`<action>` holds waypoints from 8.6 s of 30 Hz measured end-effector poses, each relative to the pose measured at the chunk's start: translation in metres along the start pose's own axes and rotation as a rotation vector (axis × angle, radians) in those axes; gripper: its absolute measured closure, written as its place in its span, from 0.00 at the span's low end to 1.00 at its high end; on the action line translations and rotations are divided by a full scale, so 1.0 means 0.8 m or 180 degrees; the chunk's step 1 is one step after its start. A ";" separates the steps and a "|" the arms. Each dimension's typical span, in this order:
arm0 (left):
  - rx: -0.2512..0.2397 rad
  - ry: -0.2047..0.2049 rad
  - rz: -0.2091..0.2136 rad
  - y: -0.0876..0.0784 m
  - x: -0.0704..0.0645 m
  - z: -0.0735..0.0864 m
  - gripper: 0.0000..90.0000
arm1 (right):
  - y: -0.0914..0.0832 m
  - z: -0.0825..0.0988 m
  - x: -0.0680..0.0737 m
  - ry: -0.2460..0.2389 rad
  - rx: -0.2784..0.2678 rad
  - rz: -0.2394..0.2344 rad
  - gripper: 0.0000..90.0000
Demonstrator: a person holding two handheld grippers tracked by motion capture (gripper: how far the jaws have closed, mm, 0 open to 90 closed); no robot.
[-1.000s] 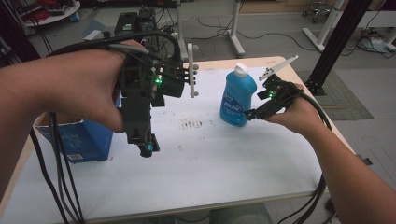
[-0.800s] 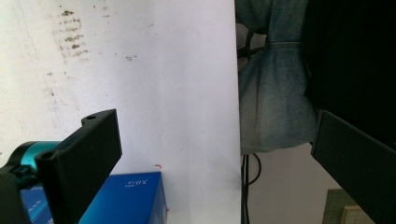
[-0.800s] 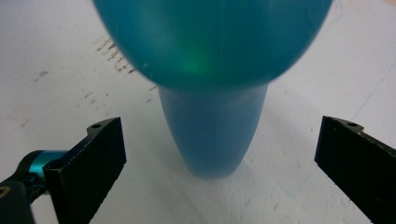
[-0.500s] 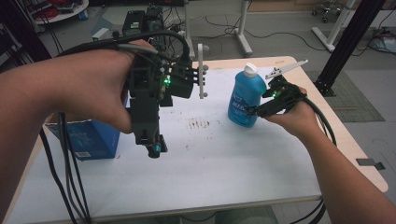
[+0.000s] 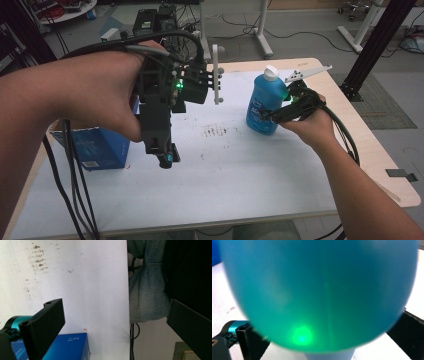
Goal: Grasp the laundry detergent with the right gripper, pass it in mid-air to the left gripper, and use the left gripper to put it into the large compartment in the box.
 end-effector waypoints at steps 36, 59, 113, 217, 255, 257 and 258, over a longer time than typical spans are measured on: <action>0.0022 -0.0041 0.0012 0.003 0.010 0.003 0.02 | 0.015 0.004 0.001 0.0013 -0.0353 0.0004 0.22; 0.0036 -0.0087 0.0043 0.007 0.017 0.004 0.02 | 0.017 0.007 -0.001 -0.0012 -0.0427 -0.0027 0.34; 0.0021 -0.0254 -0.0097 -0.005 0.053 -0.001 0.02 | -0.058 -0.046 0.129 -0.1128 -0.0185 -0.0830 0.51; 0.0334 -0.0248 -0.0116 0.016 0.043 -0.025 0.43 | 0.001 -0.087 0.267 -0.1542 -0.0323 -0.1980 0.51; 0.0325 -0.0504 -0.0059 -0.005 0.046 -0.002 0.42 | -0.045 -0.068 0.201 -0.1606 0.0004 -0.1226 0.01; 0.0326 -0.0568 -0.0044 -0.009 0.045 0.000 0.42 | -0.049 -0.068 0.193 -0.1609 0.0060 -0.1180 0.01; 0.0316 -0.0588 -0.0039 -0.010 0.044 0.001 0.42 | -0.051 -0.069 0.190 -0.1600 0.0068 -0.1152 0.01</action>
Point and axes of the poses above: each handheld gripper's, and its own axes: y roughly forward along the jaws, z roughly out of its underside, x roughly to its left, the point moved 4 cm from there along y, roughly forward along the jaws, and after that the axes turned 5 degrees about x, right-handed, at the moved point
